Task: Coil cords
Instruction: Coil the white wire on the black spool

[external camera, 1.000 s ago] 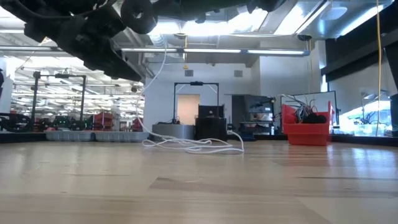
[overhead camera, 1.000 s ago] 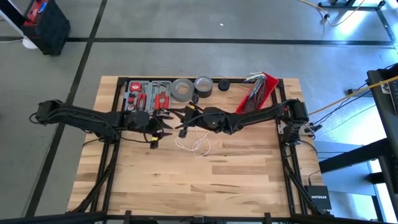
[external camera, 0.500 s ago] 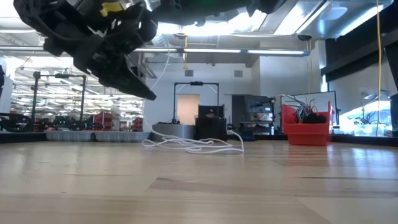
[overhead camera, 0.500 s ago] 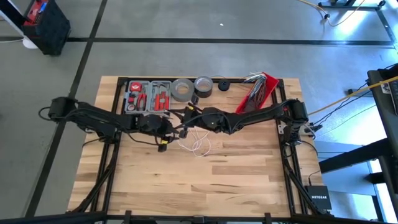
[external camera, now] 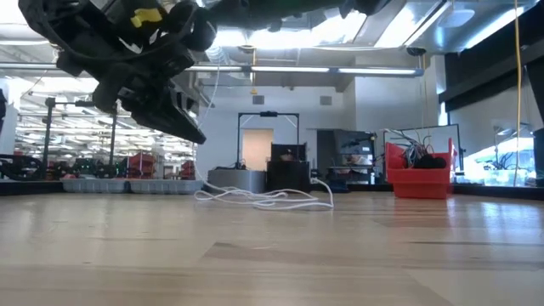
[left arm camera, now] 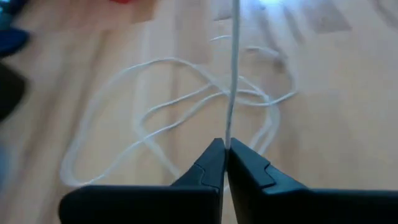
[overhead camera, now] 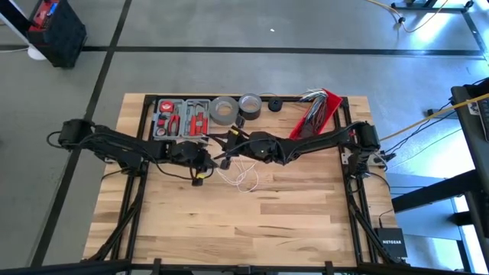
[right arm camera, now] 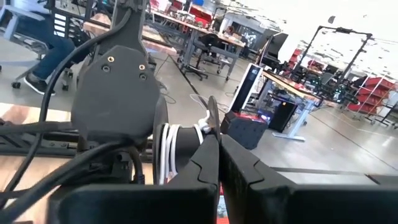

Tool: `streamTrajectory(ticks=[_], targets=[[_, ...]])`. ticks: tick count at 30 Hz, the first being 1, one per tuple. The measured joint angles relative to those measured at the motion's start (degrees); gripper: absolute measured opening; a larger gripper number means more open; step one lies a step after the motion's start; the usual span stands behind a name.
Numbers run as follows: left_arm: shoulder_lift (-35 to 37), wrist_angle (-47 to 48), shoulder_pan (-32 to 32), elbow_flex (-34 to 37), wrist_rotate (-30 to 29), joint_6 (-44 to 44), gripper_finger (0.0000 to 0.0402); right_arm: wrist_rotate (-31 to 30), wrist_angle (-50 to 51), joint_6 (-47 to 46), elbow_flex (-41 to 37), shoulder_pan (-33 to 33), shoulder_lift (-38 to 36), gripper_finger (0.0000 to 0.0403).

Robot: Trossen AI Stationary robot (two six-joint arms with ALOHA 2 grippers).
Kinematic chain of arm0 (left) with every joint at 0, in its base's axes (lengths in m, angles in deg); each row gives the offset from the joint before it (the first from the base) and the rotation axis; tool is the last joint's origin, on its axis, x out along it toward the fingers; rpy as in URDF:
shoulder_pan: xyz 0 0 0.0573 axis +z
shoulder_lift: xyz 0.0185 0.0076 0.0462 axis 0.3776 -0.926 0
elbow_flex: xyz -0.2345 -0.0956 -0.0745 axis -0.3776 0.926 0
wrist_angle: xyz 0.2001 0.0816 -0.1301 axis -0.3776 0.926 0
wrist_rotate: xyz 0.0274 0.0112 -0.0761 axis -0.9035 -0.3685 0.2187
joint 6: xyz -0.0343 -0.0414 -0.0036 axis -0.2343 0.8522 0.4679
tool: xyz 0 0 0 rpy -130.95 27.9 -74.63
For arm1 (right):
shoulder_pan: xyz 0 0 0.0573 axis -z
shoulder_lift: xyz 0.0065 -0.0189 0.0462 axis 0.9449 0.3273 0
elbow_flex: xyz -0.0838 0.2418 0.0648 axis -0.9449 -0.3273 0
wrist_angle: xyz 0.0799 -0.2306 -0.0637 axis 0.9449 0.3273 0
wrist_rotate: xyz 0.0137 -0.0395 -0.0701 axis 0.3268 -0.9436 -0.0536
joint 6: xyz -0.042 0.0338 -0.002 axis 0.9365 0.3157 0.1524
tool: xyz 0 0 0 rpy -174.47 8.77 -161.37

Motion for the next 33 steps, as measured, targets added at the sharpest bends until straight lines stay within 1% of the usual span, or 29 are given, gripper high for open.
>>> streamTrajectory(ticks=[3,5,8,12,14,21,27,29,31,33], targets=[[3.44,3.76,0.0,0.0,-6.15,-0.59,0.0012,-0.74,0.98,0.82,0.0,-1.19,-1.59,0.0005],[6.34,6.3,0.02,0.0,-9.12,-1.19,0.001,-1.44,1.72,1.63,0.0,-2.39,-2.65,0.0005],[11.33,10.17,0.02,0.0,-11.8,-1.6,0.0004,-1.97,3.05,3.3,0.04,-4.09,-3.92,0.0005],[18.1,15.94,0.02,0.0,-16.27,-1.11,0.0008,-1.95,5.95,4.16,0.04,-5.9,-5.83,0.0005],[21.4,18.49,0.02,0.0,-17.46,-1.04,0.0005,-1.94,8.09,4.31,0.04,-6.55,-6.55,0.0005],[32.43,21.02,-0.15,0.0,-17.54,-0.7,0.0006,-2.53,16.84,4.43,0.07,-5.78,-6.83,0.0005],[39.93,23.41,-0.74,0.02,-17.39,0.49,0.0004,-3.01,25.43,0.71,0.07,-3.69,-6.79,0.0005],[41.92,23.2,-0.72,0.02,-15.43,1.43,0.0004,-5.01,26.22,0.13,0.07,-3.48,-6.47,0.0005],[43.27,22.34,-0.69,0.02,-12.07,2.06,0.0002,-7.1,26.48,0.02,0.07,-2.94,-5.5,0.0005],[43.93,20.78,-0.7,0.02,-8.96,3.02,0.0003,-7.35,26.57,0.02,0.05,-2.38,-4.52,0.0005]])
